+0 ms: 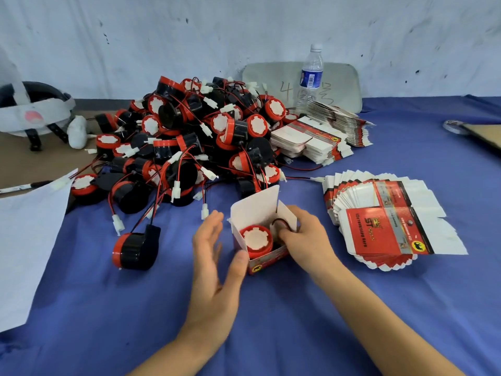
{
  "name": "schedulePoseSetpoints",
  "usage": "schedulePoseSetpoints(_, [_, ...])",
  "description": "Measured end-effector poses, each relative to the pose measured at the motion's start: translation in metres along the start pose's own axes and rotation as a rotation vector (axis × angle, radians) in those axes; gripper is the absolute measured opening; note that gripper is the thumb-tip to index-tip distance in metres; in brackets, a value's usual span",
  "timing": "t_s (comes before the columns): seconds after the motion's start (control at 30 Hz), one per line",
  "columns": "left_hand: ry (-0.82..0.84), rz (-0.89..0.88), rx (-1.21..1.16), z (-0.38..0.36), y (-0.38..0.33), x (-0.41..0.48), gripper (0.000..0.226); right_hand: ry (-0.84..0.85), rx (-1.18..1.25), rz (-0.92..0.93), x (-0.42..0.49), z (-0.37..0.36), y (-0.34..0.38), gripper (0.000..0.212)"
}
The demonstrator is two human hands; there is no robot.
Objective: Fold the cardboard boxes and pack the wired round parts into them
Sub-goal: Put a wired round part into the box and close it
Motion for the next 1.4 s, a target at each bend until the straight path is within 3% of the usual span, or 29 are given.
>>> schedulePoseSetpoints(0.1, [0.098,-0.028,-0.024,-0.013,0.001,-0.002,0.062,-0.04,0.096,0.022,-0.004,0.0,-0.002,0.038])
schedulePoseSetpoints(0.2, [0.036,-0.03,0.008,-0.029,0.0,0.011,0.067,-0.023,0.1,0.063,-0.009,0.001,-0.002,0.041])
schedulePoseSetpoints(0.43, [0.02,0.04,-0.009,-0.037,0.015,0.034,0.073,0.059,0.377,0.042,-0.012,0.011,0.006,0.033])
schedulePoseSetpoints(0.53, [0.019,0.047,-0.006,-0.035,0.012,0.032,0.082,-0.007,0.231,0.123,-0.009,0.011,0.005,0.045])
schedulePoseSetpoints(0.73, [0.038,0.027,0.025,-0.035,0.011,0.031,0.088,-0.157,0.122,0.21,-0.007,0.006,0.0,0.043])
schedulePoseSetpoints(0.9, [0.126,0.097,-0.183,-0.035,0.014,0.031,0.058,-0.176,0.051,0.159,-0.003,0.006,0.002,0.053])
schedulePoseSetpoints(1.07, [0.114,0.228,-0.287,-0.03,0.016,0.036,0.053,-0.119,0.062,0.114,-0.003,0.004,0.001,0.063])
schedulePoseSetpoints(1.17, [0.134,0.245,-0.268,-0.029,0.017,0.038,0.06,-0.044,0.161,0.144,-0.007,0.007,0.004,0.052])
schedulePoseSetpoints(1.27, [0.165,0.247,-0.256,-0.025,0.016,0.044,0.061,0.163,0.345,0.123,-0.008,0.017,0.004,0.028])
schedulePoseSetpoints(1.4, [0.231,0.277,-0.184,-0.02,0.016,0.051,0.063,0.41,0.622,-0.062,-0.002,0.029,0.009,0.033])
Point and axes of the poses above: each hand's wrist, its own x-axis towards the middle knuckle, its own z-axis out of the back of the hand, y = z × x, the point moved 1 cm from there along x, towards the middle knuckle, and after that the axes turned 2 degrees about -y, right-handed, at the moved point
